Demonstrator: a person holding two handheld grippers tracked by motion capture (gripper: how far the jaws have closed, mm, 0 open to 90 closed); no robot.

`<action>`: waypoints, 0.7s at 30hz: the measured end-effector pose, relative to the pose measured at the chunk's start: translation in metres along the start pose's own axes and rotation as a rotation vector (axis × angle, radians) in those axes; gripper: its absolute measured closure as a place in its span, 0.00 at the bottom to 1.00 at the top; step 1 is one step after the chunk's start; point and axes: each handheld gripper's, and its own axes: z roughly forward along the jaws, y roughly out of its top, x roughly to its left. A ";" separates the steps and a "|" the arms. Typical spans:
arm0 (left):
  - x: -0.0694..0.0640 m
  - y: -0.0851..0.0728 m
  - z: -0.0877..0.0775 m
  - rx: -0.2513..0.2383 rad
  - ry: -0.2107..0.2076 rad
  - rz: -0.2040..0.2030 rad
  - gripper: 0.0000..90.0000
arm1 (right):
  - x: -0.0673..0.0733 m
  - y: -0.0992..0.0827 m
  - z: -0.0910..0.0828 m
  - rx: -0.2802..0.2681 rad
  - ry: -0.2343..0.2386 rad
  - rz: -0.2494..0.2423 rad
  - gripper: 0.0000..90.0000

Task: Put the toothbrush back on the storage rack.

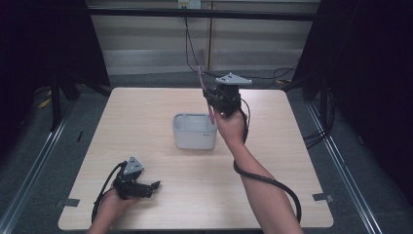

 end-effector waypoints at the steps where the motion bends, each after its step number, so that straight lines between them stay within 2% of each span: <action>1: 0.000 0.000 0.000 0.000 -0.001 -0.001 0.12 | 0.000 0.000 0.001 0.001 -0.001 0.000 0.89; 21: 0.000 0.000 0.000 0.002 0.002 0.005 0.12 | -0.005 -0.017 0.013 0.021 -0.011 0.015 0.89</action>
